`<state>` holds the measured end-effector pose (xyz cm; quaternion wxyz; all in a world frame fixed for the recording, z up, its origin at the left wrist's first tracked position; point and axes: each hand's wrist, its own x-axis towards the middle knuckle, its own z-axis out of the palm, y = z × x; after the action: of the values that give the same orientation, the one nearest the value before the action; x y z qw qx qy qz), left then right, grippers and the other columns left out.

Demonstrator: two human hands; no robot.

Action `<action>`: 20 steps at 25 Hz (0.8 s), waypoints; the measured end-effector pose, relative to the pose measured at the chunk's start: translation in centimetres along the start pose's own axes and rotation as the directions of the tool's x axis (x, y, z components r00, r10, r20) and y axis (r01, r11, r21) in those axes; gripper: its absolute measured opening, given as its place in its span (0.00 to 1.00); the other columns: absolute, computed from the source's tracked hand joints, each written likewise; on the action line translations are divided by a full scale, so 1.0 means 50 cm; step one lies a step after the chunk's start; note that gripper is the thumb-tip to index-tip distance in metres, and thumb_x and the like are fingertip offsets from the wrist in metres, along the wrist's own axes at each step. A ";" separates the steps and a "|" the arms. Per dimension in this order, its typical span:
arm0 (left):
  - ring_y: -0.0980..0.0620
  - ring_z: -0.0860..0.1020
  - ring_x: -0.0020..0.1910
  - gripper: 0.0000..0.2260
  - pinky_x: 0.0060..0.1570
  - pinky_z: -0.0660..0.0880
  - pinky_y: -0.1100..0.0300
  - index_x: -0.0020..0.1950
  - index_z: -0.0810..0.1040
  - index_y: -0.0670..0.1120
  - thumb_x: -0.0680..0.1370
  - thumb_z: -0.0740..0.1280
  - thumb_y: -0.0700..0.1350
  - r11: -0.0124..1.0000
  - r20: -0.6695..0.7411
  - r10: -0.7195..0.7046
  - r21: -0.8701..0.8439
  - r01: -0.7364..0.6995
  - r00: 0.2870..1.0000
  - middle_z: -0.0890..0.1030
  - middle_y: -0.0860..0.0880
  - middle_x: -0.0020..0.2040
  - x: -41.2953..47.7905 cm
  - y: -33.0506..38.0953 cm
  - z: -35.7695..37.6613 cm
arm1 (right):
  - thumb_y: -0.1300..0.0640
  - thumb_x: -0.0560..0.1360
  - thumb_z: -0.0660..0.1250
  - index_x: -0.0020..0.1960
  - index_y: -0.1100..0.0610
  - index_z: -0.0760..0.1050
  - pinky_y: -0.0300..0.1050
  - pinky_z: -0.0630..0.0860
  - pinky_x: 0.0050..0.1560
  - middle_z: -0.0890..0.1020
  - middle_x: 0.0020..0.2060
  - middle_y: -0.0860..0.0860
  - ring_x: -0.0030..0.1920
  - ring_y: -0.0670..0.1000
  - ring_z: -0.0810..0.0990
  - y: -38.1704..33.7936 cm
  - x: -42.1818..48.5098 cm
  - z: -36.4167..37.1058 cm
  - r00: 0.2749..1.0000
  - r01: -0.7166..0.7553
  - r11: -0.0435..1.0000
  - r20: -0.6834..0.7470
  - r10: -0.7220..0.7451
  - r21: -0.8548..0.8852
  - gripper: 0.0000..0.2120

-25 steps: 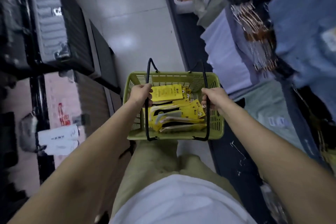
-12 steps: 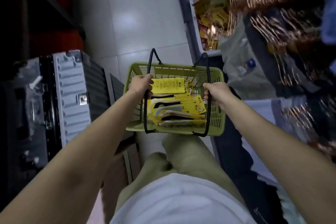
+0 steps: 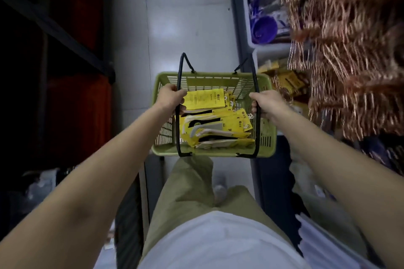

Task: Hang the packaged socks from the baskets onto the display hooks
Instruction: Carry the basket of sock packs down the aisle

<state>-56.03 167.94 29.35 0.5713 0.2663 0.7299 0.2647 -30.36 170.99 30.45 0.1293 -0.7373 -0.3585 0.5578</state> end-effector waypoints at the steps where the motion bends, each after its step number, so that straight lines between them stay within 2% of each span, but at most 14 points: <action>1: 0.53 0.72 0.21 0.04 0.22 0.72 0.61 0.45 0.69 0.43 0.79 0.62 0.41 1.000 0.008 0.003 0.006 -0.003 1.000 0.70 0.47 0.32 0.046 0.039 -0.016 | 0.56 0.77 0.63 0.42 0.58 0.75 0.48 0.75 0.45 0.76 0.32 0.50 0.32 0.48 0.75 -0.047 0.039 0.008 1.000 -0.007 1.000 -0.009 0.007 0.005 0.07; 5: 0.52 0.72 0.21 0.07 0.22 0.72 0.61 0.41 0.68 0.44 0.79 0.63 0.42 1.000 0.032 -0.014 -0.013 0.014 0.999 0.69 0.47 0.32 0.222 0.231 -0.099 | 0.56 0.78 0.63 0.40 0.56 0.72 0.48 0.74 0.44 0.76 0.32 0.50 0.32 0.49 0.74 -0.279 0.173 0.033 1.000 -0.030 0.999 -0.009 0.030 0.020 0.09; 10: 0.50 0.69 0.23 0.10 0.21 0.71 0.63 0.39 0.66 0.45 0.78 0.63 0.42 1.000 0.008 0.010 -0.017 -0.010 1.000 0.68 0.47 0.31 0.449 0.470 -0.175 | 0.58 0.78 0.62 0.37 0.57 0.71 0.44 0.70 0.34 0.74 0.30 0.51 0.28 0.48 0.73 -0.550 0.344 0.053 1.000 0.010 0.998 -0.020 -0.009 0.055 0.11; 17: 0.51 0.70 0.22 0.09 0.19 0.69 0.66 0.40 0.66 0.45 0.79 0.62 0.43 0.999 -0.060 -0.032 -0.042 0.029 0.998 0.68 0.47 0.32 0.762 0.758 -0.243 | 0.57 0.77 0.62 0.40 0.58 0.72 0.49 0.75 0.43 0.75 0.31 0.52 0.31 0.50 0.75 -0.898 0.631 0.061 0.998 0.012 0.999 0.061 -0.010 -0.032 0.09; 20: 0.49 0.70 0.25 0.05 0.18 0.67 0.68 0.47 0.68 0.43 0.79 0.62 0.44 0.998 -0.076 -0.042 -0.055 0.038 0.996 0.69 0.47 0.32 0.888 0.896 -0.288 | 0.56 0.78 0.62 0.42 0.57 0.73 0.44 0.75 0.37 0.75 0.32 0.51 0.30 0.48 0.75 -1.064 0.739 0.061 0.997 0.019 0.999 0.075 -0.016 -0.038 0.07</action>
<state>-75.33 229.63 32.50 0.5547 0.2260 0.7493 0.2825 -49.14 232.95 33.84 0.1065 -0.7150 -0.3801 0.5770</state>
